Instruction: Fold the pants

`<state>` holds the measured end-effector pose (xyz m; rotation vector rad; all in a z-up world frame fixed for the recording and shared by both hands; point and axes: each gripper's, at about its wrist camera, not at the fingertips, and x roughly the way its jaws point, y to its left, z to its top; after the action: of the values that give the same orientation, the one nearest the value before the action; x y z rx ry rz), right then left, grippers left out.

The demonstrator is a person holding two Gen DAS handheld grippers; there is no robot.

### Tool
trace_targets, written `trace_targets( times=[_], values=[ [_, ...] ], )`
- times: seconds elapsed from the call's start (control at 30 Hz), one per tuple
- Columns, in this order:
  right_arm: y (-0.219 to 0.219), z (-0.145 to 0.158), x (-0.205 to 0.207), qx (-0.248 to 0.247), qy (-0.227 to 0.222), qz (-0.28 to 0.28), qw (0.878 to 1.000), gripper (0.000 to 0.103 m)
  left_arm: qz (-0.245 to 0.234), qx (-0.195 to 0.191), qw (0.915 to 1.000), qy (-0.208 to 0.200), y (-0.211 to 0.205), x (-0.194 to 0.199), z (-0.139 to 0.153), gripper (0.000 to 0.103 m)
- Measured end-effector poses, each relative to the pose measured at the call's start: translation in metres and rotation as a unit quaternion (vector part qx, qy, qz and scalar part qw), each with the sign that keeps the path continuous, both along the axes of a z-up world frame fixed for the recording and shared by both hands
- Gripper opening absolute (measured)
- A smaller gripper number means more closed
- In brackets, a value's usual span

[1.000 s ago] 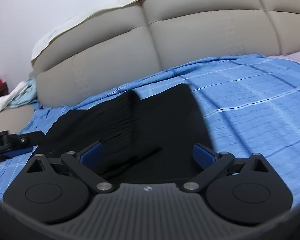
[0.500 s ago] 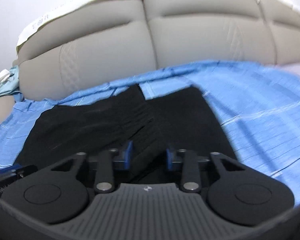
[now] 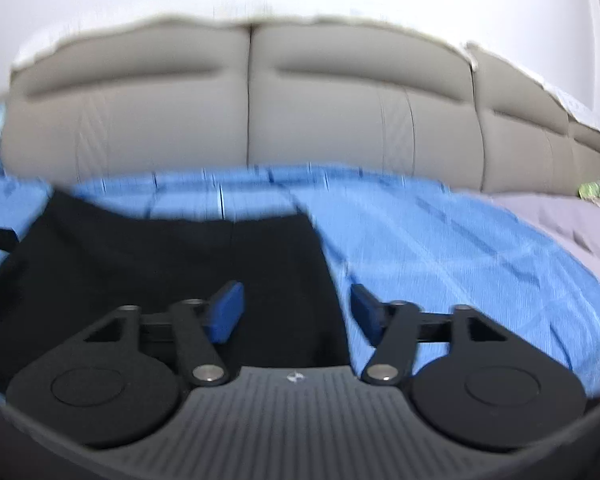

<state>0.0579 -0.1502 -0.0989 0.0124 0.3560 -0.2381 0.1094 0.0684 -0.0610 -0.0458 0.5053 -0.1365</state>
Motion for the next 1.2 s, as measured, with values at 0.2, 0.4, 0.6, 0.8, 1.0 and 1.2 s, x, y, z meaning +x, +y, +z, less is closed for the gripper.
trace_targets(
  times=[0.2, 0.4, 0.6, 0.8, 1.0, 1.2],
  values=[
    [-0.031, 0.016, 0.053, 0.032, 0.008, 0.074, 0.997, 0.088, -0.01, 0.016, 0.9998, 0.004, -0.01, 0.054, -0.002, 0.03],
    [-0.048, -0.01, 0.118, 0.095, 0.083, 0.116, 0.985, 0.087, 0.015, 0.027, 0.999, 0.033, -0.011, 0.095, -0.026, 0.03],
    [-0.037, -0.008, 0.113, 0.066, 0.011, 0.108, 0.992, 0.043, 0.014, 0.019, 0.9994, 0.024, -0.009, 0.116, -0.026, 0.034],
    [-0.024, -0.016, 0.114, 0.004, 0.013, 0.079, 0.997, 0.048, 0.034, 0.038, 0.9985, 0.017, -0.005, 0.128, -0.014, 0.038],
    [-0.029, -0.021, 0.108, -0.022, 0.001, 0.036, 0.999, 0.094, -0.031, -0.016, 0.9962, 0.08, 0.011, 0.115, -0.021, 0.057],
    [-0.07, -0.017, 0.137, 0.091, 0.071, 0.079, 0.99, 0.096, -0.037, -0.06, 0.9895, 0.126, 0.023, 0.131, -0.03, 0.065]
  ],
)
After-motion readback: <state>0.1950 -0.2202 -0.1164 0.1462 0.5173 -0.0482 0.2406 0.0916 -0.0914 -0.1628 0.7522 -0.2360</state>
